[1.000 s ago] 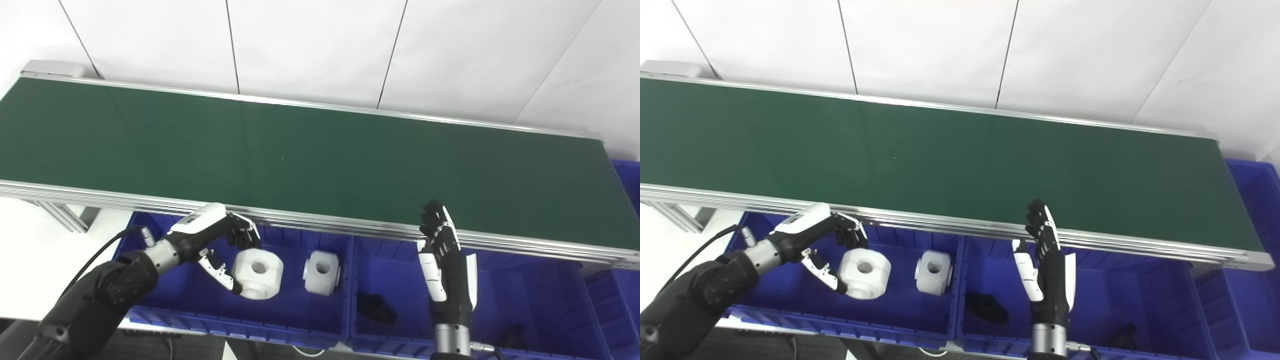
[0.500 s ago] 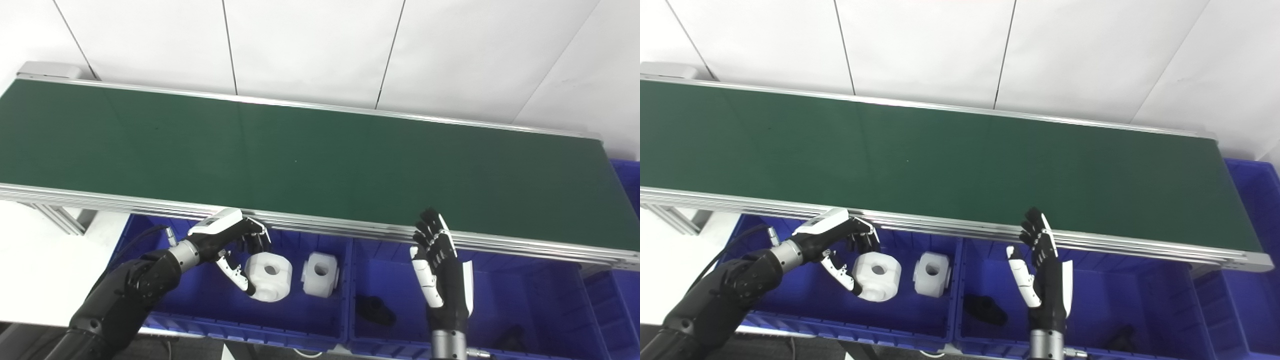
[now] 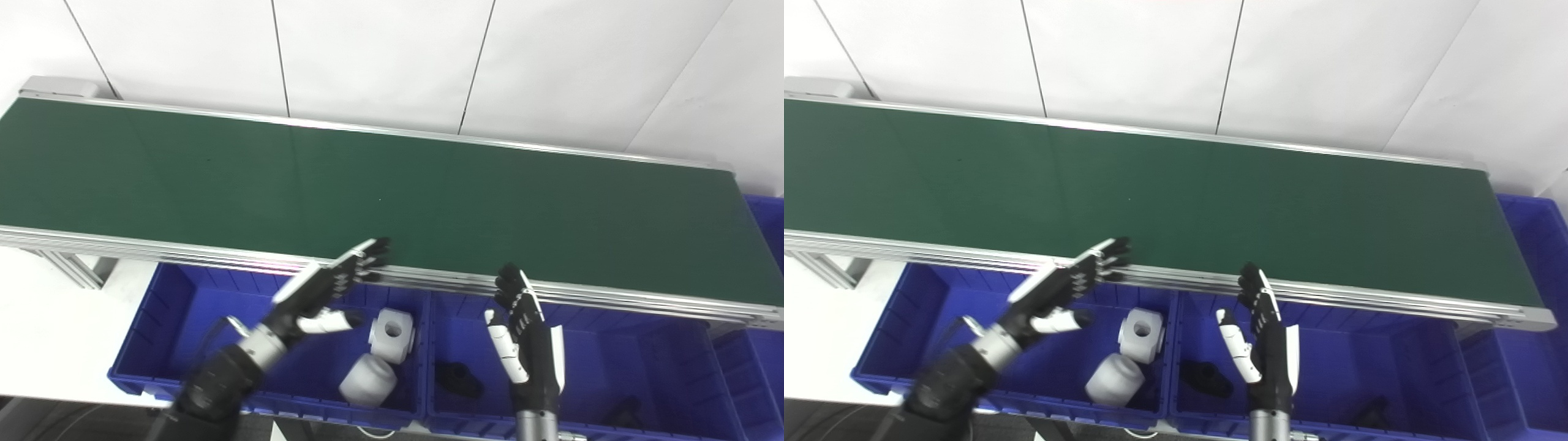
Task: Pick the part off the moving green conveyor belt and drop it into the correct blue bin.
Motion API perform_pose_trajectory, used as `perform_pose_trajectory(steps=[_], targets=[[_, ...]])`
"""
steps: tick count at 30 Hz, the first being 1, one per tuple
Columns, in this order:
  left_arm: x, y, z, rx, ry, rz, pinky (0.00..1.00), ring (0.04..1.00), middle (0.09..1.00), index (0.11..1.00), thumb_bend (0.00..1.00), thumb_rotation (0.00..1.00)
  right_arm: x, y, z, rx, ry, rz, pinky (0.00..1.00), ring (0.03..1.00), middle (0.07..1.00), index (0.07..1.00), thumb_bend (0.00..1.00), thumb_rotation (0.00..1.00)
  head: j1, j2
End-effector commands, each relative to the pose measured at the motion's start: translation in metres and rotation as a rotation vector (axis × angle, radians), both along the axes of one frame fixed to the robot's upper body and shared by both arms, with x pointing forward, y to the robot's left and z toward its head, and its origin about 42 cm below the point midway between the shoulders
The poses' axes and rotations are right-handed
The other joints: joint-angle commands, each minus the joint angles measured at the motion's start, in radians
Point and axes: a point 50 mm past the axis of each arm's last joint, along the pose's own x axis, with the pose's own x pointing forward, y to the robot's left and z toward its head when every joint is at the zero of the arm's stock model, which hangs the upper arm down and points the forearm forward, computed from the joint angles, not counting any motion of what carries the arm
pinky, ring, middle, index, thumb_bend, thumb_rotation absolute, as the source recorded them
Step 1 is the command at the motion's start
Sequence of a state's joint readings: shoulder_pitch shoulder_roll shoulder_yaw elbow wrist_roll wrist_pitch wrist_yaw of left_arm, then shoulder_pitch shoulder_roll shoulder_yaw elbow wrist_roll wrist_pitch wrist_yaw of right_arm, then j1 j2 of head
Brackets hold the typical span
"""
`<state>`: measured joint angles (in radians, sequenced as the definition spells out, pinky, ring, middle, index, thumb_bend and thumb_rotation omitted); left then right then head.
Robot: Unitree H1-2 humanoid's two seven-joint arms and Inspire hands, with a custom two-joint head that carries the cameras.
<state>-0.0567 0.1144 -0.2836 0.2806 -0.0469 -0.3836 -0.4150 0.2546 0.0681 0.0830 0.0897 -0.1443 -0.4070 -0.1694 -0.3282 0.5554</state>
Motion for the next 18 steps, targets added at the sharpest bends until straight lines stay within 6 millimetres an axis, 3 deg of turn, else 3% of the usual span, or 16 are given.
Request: perform_pose_trajectory(steps=[1,8,14,18], targets=[[0.000,0.018,0.002,0.009,-0.048,0.061,0.90,0.953,0.985,0.980,0.87,0.73,-0.003,-0.002,0.007,-0.011,-0.073,-0.005,0.87,0.903,0.904,0.907,0.72,0.76,-0.001,-0.001],[-0.005,0.023,-0.013,-0.021,-0.012,0.106,0.87,0.939,0.981,0.985,0.85,0.69,-0.007,0.000,-0.003,-0.063,-0.032,0.031,0.86,0.911,0.918,0.921,0.70,0.76,-0.024,-0.039],[-0.007,0.021,-0.020,-0.003,0.007,0.110,0.89,0.955,0.995,0.997,0.84,0.63,-0.010,0.000,-0.011,-0.100,-0.005,0.044,0.91,0.935,0.945,0.942,0.70,0.76,-0.011,-0.074],[-0.009,0.018,-0.020,0.057,-0.014,0.114,0.91,0.978,1.000,1.000,0.86,0.66,-0.010,0.001,-0.013,-0.121,-0.005,0.035,0.91,0.931,0.942,0.943,0.69,0.78,0.004,-0.082]])
